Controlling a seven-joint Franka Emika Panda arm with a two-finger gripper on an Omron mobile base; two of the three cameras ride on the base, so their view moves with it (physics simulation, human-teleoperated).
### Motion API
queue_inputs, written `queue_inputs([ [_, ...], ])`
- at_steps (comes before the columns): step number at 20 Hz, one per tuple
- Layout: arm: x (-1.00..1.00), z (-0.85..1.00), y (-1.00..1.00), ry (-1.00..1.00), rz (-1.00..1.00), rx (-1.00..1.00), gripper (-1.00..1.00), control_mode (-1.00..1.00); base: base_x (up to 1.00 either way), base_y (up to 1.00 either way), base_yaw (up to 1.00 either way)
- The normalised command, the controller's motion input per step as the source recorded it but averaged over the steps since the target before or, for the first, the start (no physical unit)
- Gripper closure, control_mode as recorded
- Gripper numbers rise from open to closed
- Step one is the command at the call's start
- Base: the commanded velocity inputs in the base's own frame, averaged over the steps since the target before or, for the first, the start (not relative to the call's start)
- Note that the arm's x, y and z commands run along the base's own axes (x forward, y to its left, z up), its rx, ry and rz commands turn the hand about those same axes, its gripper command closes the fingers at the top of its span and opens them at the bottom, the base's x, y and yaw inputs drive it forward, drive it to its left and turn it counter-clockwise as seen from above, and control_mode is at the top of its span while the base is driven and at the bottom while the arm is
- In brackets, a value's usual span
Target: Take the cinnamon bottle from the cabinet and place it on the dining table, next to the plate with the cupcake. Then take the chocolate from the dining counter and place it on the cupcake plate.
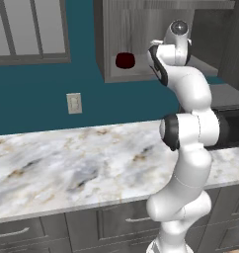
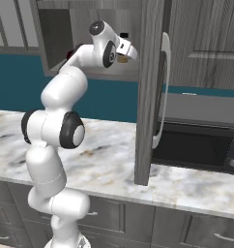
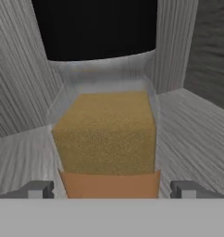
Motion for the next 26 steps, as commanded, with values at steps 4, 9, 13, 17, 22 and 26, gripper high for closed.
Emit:
queue_inputs([
  [4,0.0,-0.1,-0.15,-0.02,-0.01,-0.04,1.0,-1.0,0.0,0.0,0.0],
  [9,-0.07,-0.14,-0.13,-0.07,0.0,-0.01,1.0,-1.0,0.0,0.0,0.0],
  [13,-0.23,-0.1,-0.01,-0.19,0.0,0.0,1.0,-1.0,0.0,0.0,0.0],
  [17,-0.57,0.0,0.15,-0.21,0.0,0.05,1.0,-1.0,0.0,0.0,0.0],
  [22,-0.66,0.0,0.23,-0.07,0.0,0.04,1.0,-1.0,0.0,0.0,0.0],
  [26,-0.62,0.03,0.24,0.0,0.01,0.05,1.0,-1.0,0.0,0.0,0.0],
])
